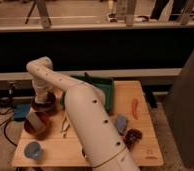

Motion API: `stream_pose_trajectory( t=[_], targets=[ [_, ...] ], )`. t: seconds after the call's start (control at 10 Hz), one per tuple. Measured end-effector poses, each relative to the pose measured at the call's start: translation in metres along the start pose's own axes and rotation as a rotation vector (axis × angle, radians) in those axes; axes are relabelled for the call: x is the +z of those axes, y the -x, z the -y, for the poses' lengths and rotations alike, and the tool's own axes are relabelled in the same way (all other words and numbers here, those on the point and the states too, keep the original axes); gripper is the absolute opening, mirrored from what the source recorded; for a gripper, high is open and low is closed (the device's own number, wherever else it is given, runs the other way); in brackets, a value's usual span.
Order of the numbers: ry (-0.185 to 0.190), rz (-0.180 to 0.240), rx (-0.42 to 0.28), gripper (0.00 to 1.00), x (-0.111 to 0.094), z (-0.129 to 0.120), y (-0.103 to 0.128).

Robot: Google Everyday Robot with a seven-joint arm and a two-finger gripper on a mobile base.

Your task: Wipe purple bowl with towel

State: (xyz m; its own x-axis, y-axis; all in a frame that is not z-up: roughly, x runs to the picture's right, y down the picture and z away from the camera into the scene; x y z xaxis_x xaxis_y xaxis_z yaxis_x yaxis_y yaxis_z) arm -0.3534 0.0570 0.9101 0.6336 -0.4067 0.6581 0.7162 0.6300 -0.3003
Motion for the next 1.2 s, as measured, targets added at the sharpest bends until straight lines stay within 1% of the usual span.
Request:
stream_pose_trajectory(
  t=[0.1,0.3,0.5,0.6,0.7,0.9,1.2],
  targets=[
    [0.001,0.014,-0.014,0.0,0.001,-0.001,0.006],
    [0.03,0.045,-0.056,0.0,0.003,-0.009,0.018],
    [0.064,0.055,-0.087,0.0,0.002,-0.02,0.026],
    [0.078,0.055,-0.089,0.0,0.001,-0.026,0.025],
    [0.088,0.053,-0.086,0.0,-0.001,-0.032,0.02],
    [0.103,0.044,-0.047,0.0,-0.01,-0.048,-0.001],
    [0.114,0.024,-0.002,0.0,-0.018,-0.049,-0.02]
  ],
)
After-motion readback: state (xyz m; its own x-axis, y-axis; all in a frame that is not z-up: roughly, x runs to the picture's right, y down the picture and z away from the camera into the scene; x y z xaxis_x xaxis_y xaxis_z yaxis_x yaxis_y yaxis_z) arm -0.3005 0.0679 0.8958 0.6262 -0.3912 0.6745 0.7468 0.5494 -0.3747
